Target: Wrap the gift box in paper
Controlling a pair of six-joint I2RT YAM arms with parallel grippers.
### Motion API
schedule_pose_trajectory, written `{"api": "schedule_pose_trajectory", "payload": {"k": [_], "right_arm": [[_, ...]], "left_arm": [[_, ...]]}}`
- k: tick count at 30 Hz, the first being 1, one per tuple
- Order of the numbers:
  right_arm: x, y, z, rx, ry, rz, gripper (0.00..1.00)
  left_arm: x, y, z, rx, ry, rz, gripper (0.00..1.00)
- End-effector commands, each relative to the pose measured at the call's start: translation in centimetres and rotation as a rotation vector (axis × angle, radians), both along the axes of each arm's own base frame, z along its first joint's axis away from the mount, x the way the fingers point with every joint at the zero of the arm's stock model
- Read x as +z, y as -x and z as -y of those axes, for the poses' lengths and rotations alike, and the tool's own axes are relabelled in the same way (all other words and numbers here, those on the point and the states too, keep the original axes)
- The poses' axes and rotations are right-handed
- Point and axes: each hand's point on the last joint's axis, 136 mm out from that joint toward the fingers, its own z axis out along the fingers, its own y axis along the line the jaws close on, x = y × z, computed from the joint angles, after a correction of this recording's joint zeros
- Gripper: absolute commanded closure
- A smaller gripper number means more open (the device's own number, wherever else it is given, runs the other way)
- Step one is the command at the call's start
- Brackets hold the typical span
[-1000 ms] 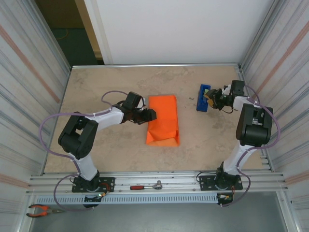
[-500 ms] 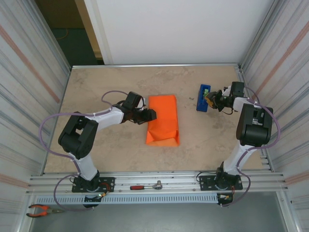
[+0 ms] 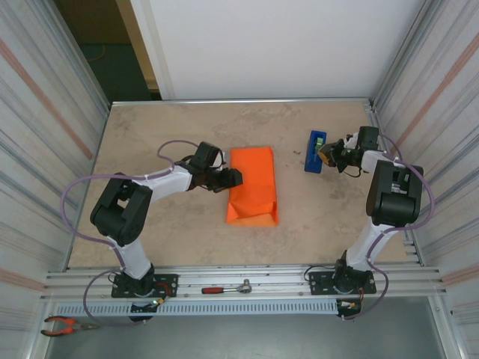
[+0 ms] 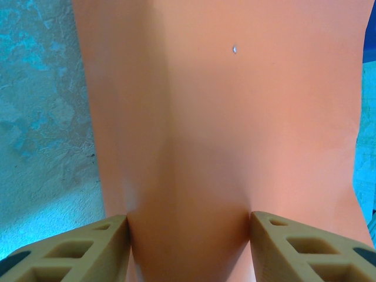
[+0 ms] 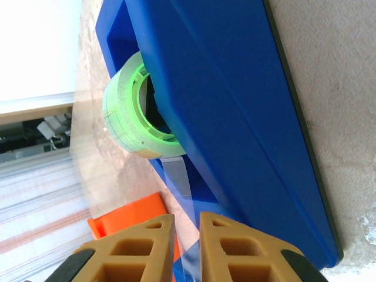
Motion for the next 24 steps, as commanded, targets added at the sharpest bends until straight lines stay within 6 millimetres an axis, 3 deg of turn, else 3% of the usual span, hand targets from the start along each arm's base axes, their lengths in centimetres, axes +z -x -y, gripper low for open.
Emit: {"api": "schedule_pose_trajectory", "payload": {"k": [1, 12, 24], "right_arm": [[-0.8, 0.1, -0.5, 0.033, -0.009, -0.005, 0.86], [-0.6, 0.4, -0.7, 0.036, -0.014, -0.007, 1.0], [4.4, 0.8, -1.6, 0.026, -0.014, 0.097, 1.0]], "left_arm": [[-5.4, 2.6, -2.8, 0.012, -0.187, -0.126, 0.46], [-5.4, 2.7, -2.9, 0.014, -0.191, -0.126, 0.47], [-5.4, 2.8, -3.1, 0.014, -0.196, -0.128, 0.47]]}}
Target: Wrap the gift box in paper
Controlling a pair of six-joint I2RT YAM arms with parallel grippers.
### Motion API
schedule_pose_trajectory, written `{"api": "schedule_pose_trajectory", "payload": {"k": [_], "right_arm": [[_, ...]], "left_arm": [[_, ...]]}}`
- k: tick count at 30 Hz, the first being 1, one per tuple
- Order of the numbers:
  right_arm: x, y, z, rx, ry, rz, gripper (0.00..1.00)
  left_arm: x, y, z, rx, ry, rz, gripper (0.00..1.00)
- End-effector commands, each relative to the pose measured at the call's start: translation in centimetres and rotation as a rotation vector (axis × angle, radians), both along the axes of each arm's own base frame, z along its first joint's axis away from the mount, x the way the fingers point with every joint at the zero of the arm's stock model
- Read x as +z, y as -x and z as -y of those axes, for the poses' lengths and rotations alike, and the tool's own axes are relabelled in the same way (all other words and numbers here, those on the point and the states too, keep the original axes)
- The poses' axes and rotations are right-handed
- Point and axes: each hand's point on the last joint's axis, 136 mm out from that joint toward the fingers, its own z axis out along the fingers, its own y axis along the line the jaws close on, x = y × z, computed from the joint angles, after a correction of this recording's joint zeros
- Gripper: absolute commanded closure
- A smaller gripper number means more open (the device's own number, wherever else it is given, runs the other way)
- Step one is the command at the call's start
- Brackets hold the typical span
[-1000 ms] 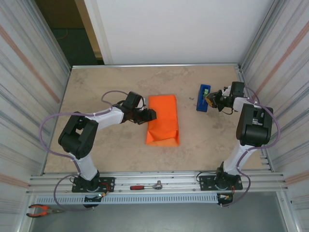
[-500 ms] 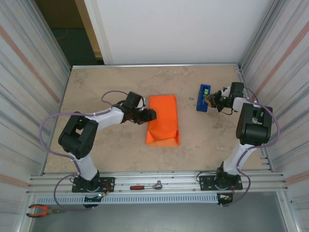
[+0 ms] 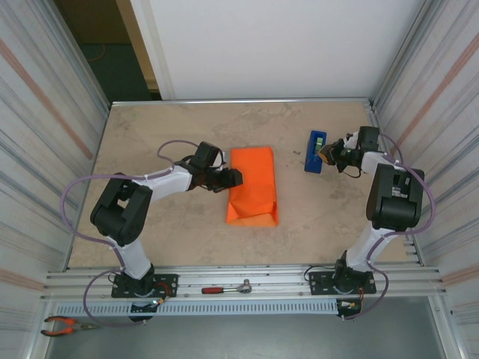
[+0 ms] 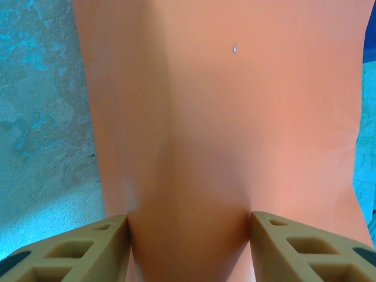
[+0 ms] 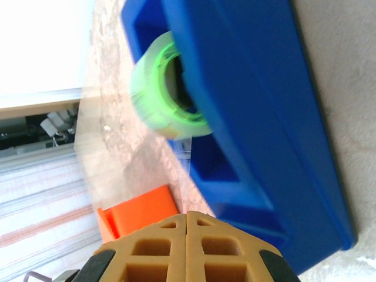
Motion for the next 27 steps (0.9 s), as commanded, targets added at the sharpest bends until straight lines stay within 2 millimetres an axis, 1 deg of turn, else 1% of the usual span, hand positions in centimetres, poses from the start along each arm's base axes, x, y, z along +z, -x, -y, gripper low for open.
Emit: {"api": "schedule_pose_trajectory", "payload": {"k": [1, 9, 15, 18, 23, 27], "right_arm": [[3.1, 0.4, -0.9, 0.014, -0.016, 0.063, 1.0], [3.7, 2.4, -1.1, -0.01, -0.009, 0.06, 1.0], [2.7, 4.2, -1.3, -0.023, 0.002, 0.02, 1.0], [1.6, 4.9, -1.4, -0.03, 0.01, -0.002, 1.0], [-1.0, 6.0, -1.4, -0.054, 0.01, -0.052, 1.0], [-3.2, 6.6, -1.2, -0.076, 0.012, -0.092, 1.0]], "left_arm": [[-5.4, 2.8, -3.1, 0.015, -0.195, -0.128, 0.47], [-5.4, 2.8, -3.1, 0.014, -0.196, -0.128, 0.47], [-5.5, 2.8, -3.0, 0.012, -0.195, -0.13, 0.47], [-5.5, 2.8, -3.0, 0.012, -0.195, -0.129, 0.47], [-5.5, 2.8, -2.9, 0.016, -0.193, -0.131, 0.47], [-5.5, 2.8, -2.9, 0.016, -0.193, -0.13, 0.47]]}}
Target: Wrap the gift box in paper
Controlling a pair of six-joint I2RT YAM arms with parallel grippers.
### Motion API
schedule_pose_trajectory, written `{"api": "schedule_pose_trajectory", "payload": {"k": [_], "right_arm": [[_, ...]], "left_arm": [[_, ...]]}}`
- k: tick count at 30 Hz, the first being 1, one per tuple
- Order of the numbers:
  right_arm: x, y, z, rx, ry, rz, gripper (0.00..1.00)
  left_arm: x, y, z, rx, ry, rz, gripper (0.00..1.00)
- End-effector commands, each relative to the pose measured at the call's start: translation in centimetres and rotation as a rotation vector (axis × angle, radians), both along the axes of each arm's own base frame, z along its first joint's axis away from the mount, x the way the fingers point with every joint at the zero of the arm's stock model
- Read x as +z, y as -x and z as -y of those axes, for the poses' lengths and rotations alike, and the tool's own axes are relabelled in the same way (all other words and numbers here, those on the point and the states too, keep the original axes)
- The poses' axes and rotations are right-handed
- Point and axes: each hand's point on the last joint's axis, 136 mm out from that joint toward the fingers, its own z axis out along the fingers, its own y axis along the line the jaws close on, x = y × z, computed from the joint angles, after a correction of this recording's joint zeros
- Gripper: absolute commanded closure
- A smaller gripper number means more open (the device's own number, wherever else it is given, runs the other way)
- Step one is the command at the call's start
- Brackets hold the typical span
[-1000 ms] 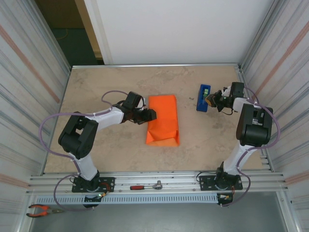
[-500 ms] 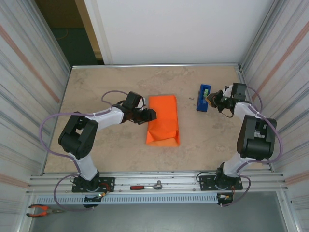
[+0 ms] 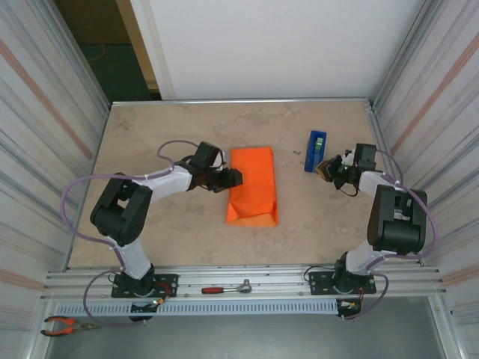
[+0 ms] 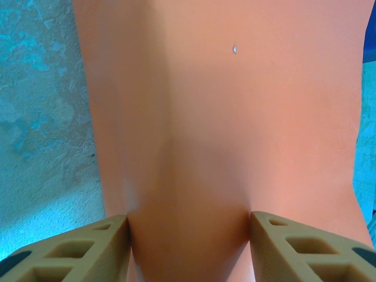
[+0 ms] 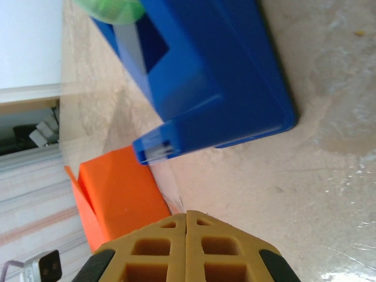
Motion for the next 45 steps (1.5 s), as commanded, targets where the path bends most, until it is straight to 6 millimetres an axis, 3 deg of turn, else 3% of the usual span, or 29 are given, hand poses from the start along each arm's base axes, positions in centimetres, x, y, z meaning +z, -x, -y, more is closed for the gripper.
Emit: {"api": "schedule_pose_trajectory", "payload": {"k": [1, 10, 16, 20, 23, 29, 33, 39, 45], "right_arm": [[-1.9, 0.7, -0.1, -0.024, -0.013, -0.055, 1.0], [-5.6, -1.0, -0.1, -0.079, -0.09, -0.111, 1.0], [-5.5, -1.3, -1.2, -0.061, -0.128, -0.11, 1.0], [-4.0, -1.1, -2.3, -0.028, -0.13, -0.077, 1.0], [-1.6, -1.1, -3.8, 0.047, -0.098, -0.033, 1.0], [3.5, -1.0, -8.3, 0.277, -0.001, 0.048, 1.0], [5.4, -0.4, -12.2, 0.445, -0.009, 0.059, 1.0], [5.7, 1.3, -16.7, 0.667, 0.044, 0.031, 1.0], [5.2, 1.8, -18.0, 0.74, 0.097, 0.011, 1.0]], "left_arm": [[-5.5, 2.7, -2.9, 0.016, -0.192, -0.129, 0.47], [-5.4, 2.7, -2.9, 0.017, -0.191, -0.126, 0.47], [-5.4, 2.7, -2.9, 0.014, -0.192, -0.125, 0.47], [-5.5, 2.8, -3.0, 0.017, -0.192, -0.128, 0.47], [-5.5, 2.8, -2.9, 0.015, -0.191, -0.129, 0.47], [-5.6, 2.9, -3.0, 0.016, -0.193, -0.13, 0.47], [-5.7, 2.9, -3.1, 0.019, -0.196, -0.13, 0.47], [-5.7, 2.9, -3.0, 0.018, -0.193, -0.13, 0.47], [-5.5, 2.8, -3.0, 0.018, -0.191, -0.126, 0.47]]}}
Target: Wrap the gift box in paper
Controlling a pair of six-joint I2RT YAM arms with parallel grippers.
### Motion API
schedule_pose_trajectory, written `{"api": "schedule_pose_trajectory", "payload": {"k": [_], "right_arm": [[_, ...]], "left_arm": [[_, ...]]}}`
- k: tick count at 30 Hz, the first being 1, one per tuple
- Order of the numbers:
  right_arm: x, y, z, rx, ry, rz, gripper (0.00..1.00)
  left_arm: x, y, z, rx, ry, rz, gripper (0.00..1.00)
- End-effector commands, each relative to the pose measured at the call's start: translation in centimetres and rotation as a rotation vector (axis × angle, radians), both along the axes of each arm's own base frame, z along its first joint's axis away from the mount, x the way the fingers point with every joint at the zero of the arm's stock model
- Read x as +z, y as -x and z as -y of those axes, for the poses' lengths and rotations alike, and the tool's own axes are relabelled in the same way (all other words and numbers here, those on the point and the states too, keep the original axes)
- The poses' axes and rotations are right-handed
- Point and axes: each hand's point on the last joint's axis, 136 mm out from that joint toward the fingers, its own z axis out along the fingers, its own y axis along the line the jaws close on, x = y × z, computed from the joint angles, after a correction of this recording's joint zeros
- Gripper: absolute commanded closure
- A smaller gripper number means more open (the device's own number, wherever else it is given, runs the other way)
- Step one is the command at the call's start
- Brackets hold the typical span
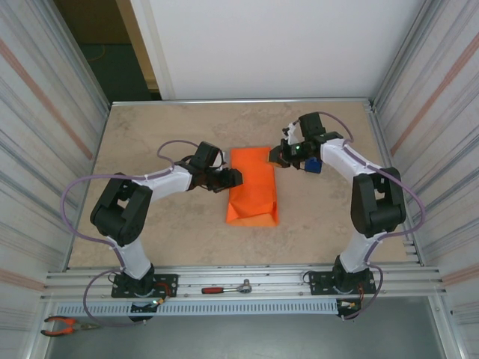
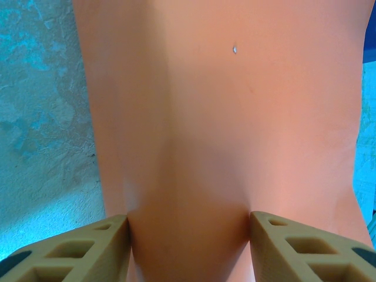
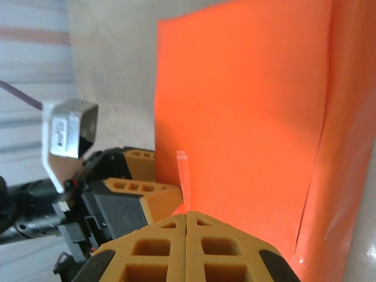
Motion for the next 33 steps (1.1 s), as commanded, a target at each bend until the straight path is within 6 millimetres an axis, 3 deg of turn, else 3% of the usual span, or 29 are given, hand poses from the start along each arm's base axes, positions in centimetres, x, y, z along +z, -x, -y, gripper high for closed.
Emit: {"api": "schedule_pose_trajectory", "payload": {"k": [1, 14, 20, 23, 33], "right_arm": [[-1.3, 1.0, 0.4, 0.052, 0.053, -0.044, 1.0], [-7.9, 1.3, 2.7, 0.084, 0.33, -0.104, 1.0], [-7.5, 1.4, 3.2, 0.072, 0.377, -0.075, 1.0], [-7.3, 1.4, 3.1, 0.072, 0.381, -0.066, 0.89], [-5.6, 0.9, 2.2, 0.067, 0.366, -0.01, 0.82]], "left_arm": [[-5.6, 2.8, -3.0, 0.018, -0.192, -0.128, 0.47], [-5.6, 2.7, -3.0, 0.021, -0.193, -0.126, 0.47], [-5.7, 2.8, -3.0, 0.021, -0.193, -0.13, 0.47], [-5.8, 2.8, -3.1, 0.022, -0.196, -0.132, 0.48], [-5.8, 2.9, -3.2, 0.026, -0.198, -0.132, 0.48]]}}
